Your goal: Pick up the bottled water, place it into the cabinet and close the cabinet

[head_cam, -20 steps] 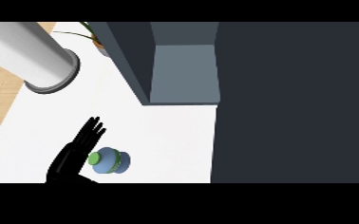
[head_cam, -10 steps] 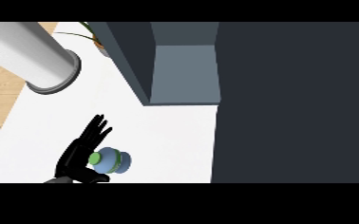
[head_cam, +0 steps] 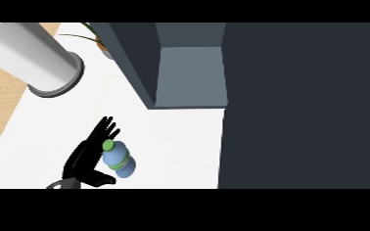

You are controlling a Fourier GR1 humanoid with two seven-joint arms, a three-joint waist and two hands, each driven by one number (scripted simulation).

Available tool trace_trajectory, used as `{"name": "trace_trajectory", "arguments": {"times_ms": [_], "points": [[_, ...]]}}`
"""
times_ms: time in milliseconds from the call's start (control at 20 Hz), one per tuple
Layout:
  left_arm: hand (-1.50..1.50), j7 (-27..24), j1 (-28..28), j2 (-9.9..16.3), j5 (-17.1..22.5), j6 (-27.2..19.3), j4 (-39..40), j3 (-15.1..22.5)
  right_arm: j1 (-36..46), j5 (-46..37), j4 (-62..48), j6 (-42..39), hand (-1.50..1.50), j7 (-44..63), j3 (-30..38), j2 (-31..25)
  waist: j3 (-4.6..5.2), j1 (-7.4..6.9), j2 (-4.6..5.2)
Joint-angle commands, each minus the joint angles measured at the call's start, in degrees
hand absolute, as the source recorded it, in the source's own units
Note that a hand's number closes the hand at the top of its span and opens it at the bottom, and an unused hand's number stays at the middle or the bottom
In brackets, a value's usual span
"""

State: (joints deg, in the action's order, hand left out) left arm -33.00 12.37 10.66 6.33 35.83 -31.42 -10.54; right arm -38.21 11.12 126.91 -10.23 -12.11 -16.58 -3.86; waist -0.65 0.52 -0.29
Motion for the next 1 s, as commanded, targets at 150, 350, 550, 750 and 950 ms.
{"name": "trace_trajectory", "arguments": {"times_ms": [150,350,550,750,950], "points": [[-1.50,-2.75,1.07,-3.74,-0.28,6.15,4.63,2.29,2.75,-0.28,-4.29,-0.39,-1.50,-1.03,-0.33,0.41,0.76,0.35,0.53],[-1.50,-1.22,0.63,-4.29,0.26,8.01,2.47,3.65,1.71,-0.18,0.21,1.58,-1.50,2.43,-1.50,0.73,0.78,0.21,0.45],[-1.50,-2.63,-0.92,-5.39,0.03,8.52,0.72,5.15,0.43,-0.70,-1.41,0.45,-1.50,-0.42,-1.56,0.21,0.73,0.38,0.32],[1.50,-1.84,1.04,-4.45,0.30,8.87,-0.83,5.74,1.93,1.46,-1.74,0.05,-1.50,1.60,1.90,-1.53,0.69,0.13,0.32],[1.50,-1.74,0.83,-7.95,0.85,7.11,0.34,6.30,3.38,1.22,-1.70,0.70,-1.50,2.39,0.47,-0.62,0.73,0.12,0.41]]}}
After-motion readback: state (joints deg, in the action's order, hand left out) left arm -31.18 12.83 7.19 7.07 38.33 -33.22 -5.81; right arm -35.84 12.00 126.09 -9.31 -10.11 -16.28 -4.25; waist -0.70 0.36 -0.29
